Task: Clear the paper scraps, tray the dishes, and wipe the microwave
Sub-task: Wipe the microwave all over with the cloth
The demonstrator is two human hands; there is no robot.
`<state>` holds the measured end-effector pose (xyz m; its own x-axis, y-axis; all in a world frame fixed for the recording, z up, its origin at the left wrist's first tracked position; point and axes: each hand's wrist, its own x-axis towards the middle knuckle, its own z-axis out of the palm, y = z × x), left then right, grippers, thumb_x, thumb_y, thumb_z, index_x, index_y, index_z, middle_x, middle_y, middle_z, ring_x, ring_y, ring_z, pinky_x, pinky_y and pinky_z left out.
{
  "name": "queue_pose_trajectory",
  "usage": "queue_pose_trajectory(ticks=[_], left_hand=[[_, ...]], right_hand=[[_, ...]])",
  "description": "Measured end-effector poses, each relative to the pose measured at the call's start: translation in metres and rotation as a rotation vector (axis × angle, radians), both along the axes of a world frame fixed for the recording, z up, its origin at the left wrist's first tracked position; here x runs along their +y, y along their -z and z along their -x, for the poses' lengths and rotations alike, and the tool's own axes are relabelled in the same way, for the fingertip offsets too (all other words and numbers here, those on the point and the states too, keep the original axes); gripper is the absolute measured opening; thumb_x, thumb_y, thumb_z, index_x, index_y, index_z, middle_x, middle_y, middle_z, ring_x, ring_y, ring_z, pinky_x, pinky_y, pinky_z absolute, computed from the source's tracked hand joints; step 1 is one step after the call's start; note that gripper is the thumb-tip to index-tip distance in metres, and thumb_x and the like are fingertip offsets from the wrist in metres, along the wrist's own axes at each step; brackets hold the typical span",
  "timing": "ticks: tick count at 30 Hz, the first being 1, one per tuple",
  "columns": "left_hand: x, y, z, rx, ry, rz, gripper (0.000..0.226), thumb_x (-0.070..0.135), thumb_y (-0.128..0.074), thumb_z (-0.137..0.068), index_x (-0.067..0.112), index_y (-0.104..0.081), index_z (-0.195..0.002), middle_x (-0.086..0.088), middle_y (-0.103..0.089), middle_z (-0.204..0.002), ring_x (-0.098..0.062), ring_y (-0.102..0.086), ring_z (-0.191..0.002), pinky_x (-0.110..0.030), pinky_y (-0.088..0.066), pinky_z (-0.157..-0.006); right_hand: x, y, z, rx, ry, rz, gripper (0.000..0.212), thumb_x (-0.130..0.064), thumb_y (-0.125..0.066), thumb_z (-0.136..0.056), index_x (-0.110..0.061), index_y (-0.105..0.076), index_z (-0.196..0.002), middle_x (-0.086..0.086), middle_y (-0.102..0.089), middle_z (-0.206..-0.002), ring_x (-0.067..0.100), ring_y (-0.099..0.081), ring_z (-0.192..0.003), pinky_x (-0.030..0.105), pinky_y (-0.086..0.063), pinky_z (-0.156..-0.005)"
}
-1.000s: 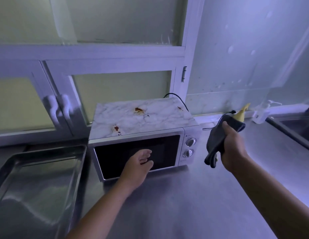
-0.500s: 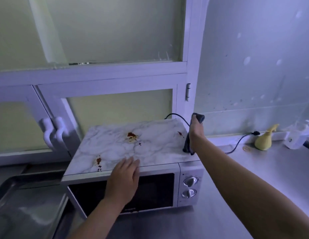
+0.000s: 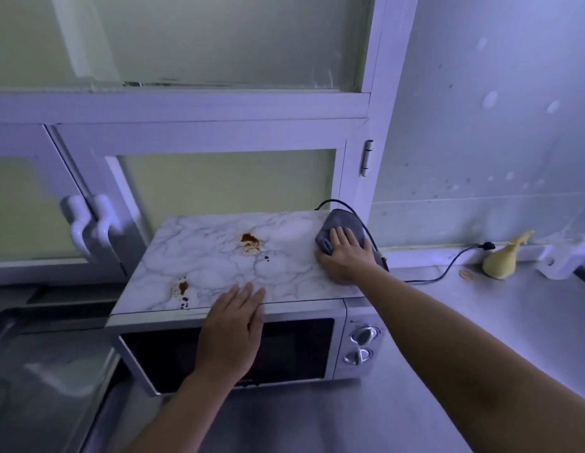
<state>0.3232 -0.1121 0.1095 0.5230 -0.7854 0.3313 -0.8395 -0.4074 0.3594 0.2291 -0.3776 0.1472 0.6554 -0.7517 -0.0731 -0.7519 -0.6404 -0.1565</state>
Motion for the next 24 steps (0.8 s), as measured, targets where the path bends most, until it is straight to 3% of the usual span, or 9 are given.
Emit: queue_pose_trajectory(ticks=[9,15,17,19,20,24], left_hand=[[0.003,-0.003,-0.003,0.031,0.037,0.015,0.045,0.035,-0.033,-0.107,0.023,-0.046,-0.149,0.003,-0.039,-0.157,-0.016,-0.025,-0.15,-0.025,-0.005,-0.12],[0.005,-0.01,-0.007,0.067,0.08,-0.033,0.046,0.036,-0.03,-0.107,0.025,-0.044,-0.15,0.003,-0.035,-0.159,-0.017,-0.022,-0.151,-0.029,-0.008,-0.122],[0.007,-0.013,-0.008,0.086,0.097,-0.045,0.046,0.036,-0.031,-0.108,0.023,-0.044,-0.15,0.002,-0.035,-0.16,-0.018,-0.022,-0.151,-0.03,-0.009,-0.123],[0.008,-0.014,-0.009,0.095,0.113,-0.057,0.047,0.038,-0.03,-0.108,0.022,-0.044,-0.15,0.001,-0.034,-0.16,-0.018,-0.022,-0.151,-0.03,-0.009,-0.124],[0.007,-0.015,-0.01,0.094,0.117,-0.066,0.048,0.038,-0.029,-0.108,0.022,-0.043,-0.151,0.001,-0.033,-0.16,-0.018,-0.021,-0.151,-0.03,-0.009,-0.124],[0.007,-0.013,-0.012,0.066,0.124,-0.095,0.049,0.036,-0.026,-0.108,0.023,-0.039,-0.153,0.002,-0.029,-0.162,-0.017,-0.018,-0.152,-0.031,-0.009,-0.123]], right_hand=[[0.062,0.012,0.06,0.027,-0.044,-0.03,0.072,-0.058,-0.021,-0.1,-0.025,0.001,-0.16,-0.012,0.007,-0.167,0.008,0.011,-0.152,0.043,0.008,-0.122],[0.112,-0.004,0.095,-0.12,-0.008,-0.158,0.063,-0.05,-0.03,-0.104,-0.027,-0.013,-0.16,-0.01,-0.006,-0.167,0.008,0.002,-0.153,0.041,0.004,-0.123],[0.128,-0.016,0.106,-0.236,0.101,-0.342,0.058,-0.046,-0.036,-0.105,-0.021,-0.027,-0.157,-0.001,-0.027,-0.163,0.018,-0.018,-0.152,0.044,-0.012,-0.123],[0.14,-0.028,0.122,-0.448,0.266,-0.683,0.053,-0.047,-0.041,-0.103,-0.012,-0.048,-0.143,0.012,-0.058,-0.138,0.032,-0.049,-0.132,0.044,-0.037,-0.108],[0.145,-0.033,0.134,-0.562,0.312,-0.828,0.053,-0.047,-0.042,-0.103,-0.008,-0.054,-0.135,0.017,-0.065,-0.127,0.034,-0.057,-0.124,0.042,-0.042,-0.103],[0.166,-0.042,0.176,-1.014,0.58,-1.19,0.051,-0.046,-0.051,-0.096,-0.004,-0.075,-0.111,0.023,-0.071,-0.114,0.037,-0.072,-0.099,0.039,-0.058,-0.076]])
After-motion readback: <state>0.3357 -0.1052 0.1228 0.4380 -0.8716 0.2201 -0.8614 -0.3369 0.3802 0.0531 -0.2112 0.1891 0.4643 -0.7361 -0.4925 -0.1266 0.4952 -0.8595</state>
